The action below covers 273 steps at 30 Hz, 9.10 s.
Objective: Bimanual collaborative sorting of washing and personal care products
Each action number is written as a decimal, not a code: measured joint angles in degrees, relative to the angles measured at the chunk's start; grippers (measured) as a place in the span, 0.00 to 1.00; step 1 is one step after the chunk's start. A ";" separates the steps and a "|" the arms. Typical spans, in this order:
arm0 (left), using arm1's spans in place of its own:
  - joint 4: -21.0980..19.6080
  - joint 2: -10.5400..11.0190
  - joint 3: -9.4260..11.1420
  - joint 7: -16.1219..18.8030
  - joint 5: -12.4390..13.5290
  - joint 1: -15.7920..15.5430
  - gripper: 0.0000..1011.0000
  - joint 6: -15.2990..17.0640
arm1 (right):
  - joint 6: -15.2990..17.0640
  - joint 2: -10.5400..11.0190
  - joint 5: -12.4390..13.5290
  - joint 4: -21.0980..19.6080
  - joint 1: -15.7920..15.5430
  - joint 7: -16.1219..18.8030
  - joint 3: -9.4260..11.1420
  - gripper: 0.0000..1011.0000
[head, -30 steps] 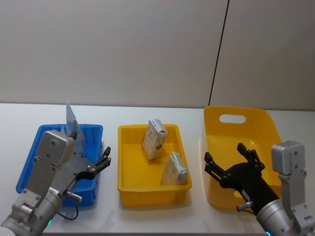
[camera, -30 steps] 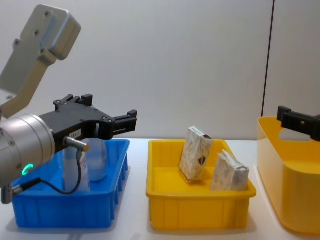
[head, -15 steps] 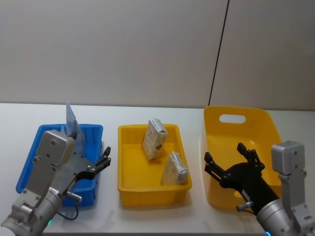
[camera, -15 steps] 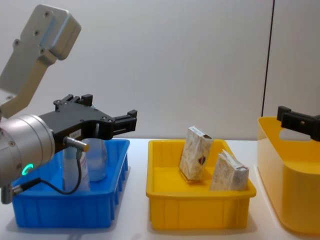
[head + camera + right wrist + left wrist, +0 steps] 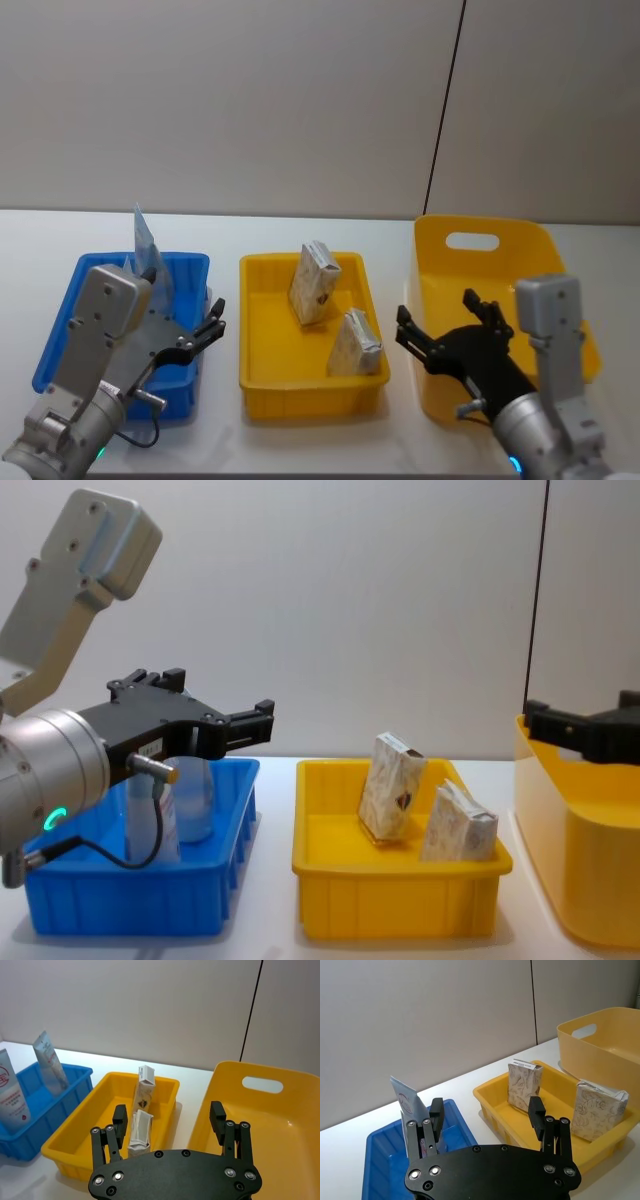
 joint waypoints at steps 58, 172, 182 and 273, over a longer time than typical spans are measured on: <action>0.00 0.00 0.00 0.00 0.00 0.00 0.99 0.00 | 19.46 -13.82 -6.54 19.89 15.35 -6.12 -5.45 0.99; 0.00 0.00 0.00 0.00 0.00 0.00 0.99 0.00 | 7.37 -6.92 -26.14 8.73 13.32 -12.11 2.67 0.10; 0.00 0.00 0.00 0.00 0.00 0.00 0.99 0.00 | 8.04 -6.67 -27.69 11.81 14.22 -12.33 2.95 0.42; 7.80 -4.43 -4.09 4.91 2.95 -1.92 0.99 12.41 | 1.88 -7.17 -21.46 5.85 12.00 1.69 1.26 0.99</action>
